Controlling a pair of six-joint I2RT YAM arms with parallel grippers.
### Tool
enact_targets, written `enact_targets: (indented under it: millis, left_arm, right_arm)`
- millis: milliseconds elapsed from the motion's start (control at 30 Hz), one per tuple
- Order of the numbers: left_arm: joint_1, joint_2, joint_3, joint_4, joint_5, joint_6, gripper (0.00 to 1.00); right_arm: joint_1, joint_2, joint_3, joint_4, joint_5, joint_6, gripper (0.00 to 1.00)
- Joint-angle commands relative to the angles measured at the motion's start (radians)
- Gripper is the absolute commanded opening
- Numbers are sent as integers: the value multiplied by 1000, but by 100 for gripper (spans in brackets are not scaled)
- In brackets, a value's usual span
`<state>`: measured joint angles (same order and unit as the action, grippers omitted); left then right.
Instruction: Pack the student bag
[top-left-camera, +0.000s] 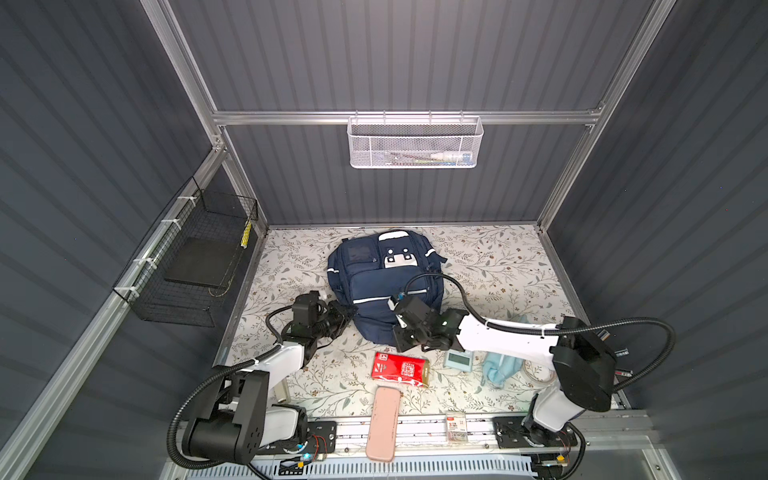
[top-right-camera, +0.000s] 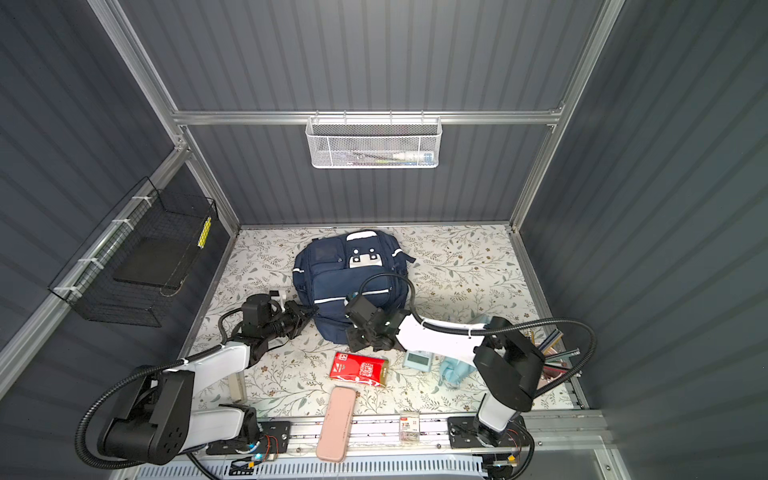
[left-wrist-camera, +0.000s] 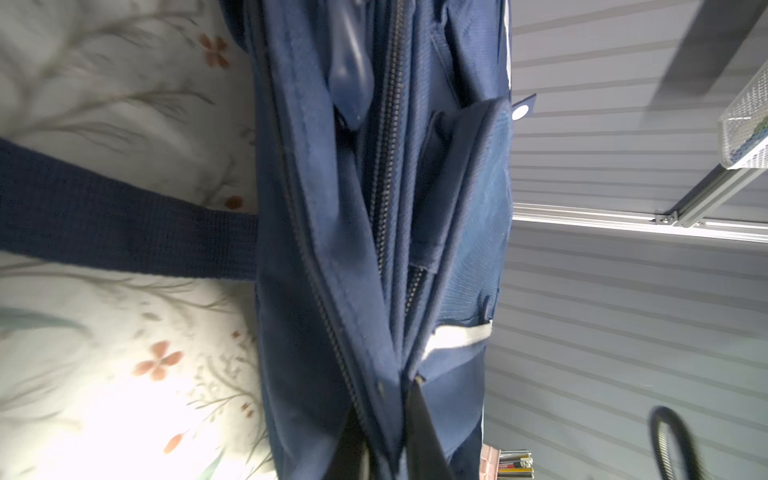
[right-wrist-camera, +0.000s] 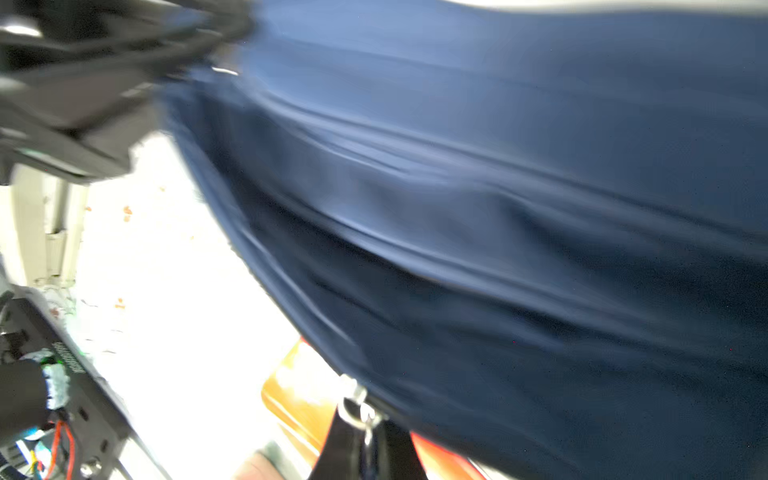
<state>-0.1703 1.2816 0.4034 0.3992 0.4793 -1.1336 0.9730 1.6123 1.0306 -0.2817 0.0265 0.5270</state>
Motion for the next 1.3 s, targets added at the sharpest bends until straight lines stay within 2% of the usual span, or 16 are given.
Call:
enact_targets:
  millis: [0, 133, 267, 400, 533, 567, 600, 633, 667, 700, 767, 900, 1000, 1067, 1167, 1267]
  left_arm:
    - [49, -55, 48, -69, -45, 76, 0]
    - [65, -74, 68, -112, -46, 102, 0]
    - [69, -53, 85, -101, -36, 107, 0]
    - [69, -12, 111, -91, -36, 125, 0]
    - [89, 82, 181, -33, 19, 175, 0]
    - [110, 102, 207, -41, 61, 178, 8]
    - [126, 107, 219, -54, 87, 181, 24]
    - [141, 93, 219, -81, 93, 183, 46]
    - [150, 64, 216, -121, 79, 200, 62]
    - [154, 33, 217, -188, 61, 230, 69]
    - [158, -55, 210, -317, 25, 277, 71]
    - [156, -207, 130, -402, 22, 215, 74]
    - [89, -246, 25, -269, 68, 30, 73]
    - [20, -279, -32, -209, 23, -70, 72]
    - [-70, -325, -71, -193, -85, -130, 72]
    - [-89, -279, -57, -184, -108, -111, 72]
  right_arm:
    - [-101, -67, -77, -102, 65, -8, 0]
    - [-222, -121, -151, -99, 75, -61, 0]
    - [-248, -118, -126, -169, 128, -99, 0]
    - [-154, -164, -98, -214, 154, -69, 0]
    - [11, -157, -61, -179, 171, 22, 0]
    - [52, -133, -51, -136, 165, 45, 0]
    - [77, -105, -36, -114, 163, 66, 0]
    - [101, -69, -14, -55, 165, 89, 0]
    - [117, -29, 11, -12, 159, 101, 0]
    - [128, 4, 37, 19, 146, 96, 0]
    - [143, 89, 135, 20, 150, 81, 0]
    - [146, 205, 276, 29, 126, 30, 0]
    - [147, 242, 320, 48, 104, 17, 0]
    - [153, 247, 326, 68, 95, 17, 0]
    - [164, 257, 331, 73, 98, 20, 0]
    - [175, 271, 331, 80, 90, 24, 0]
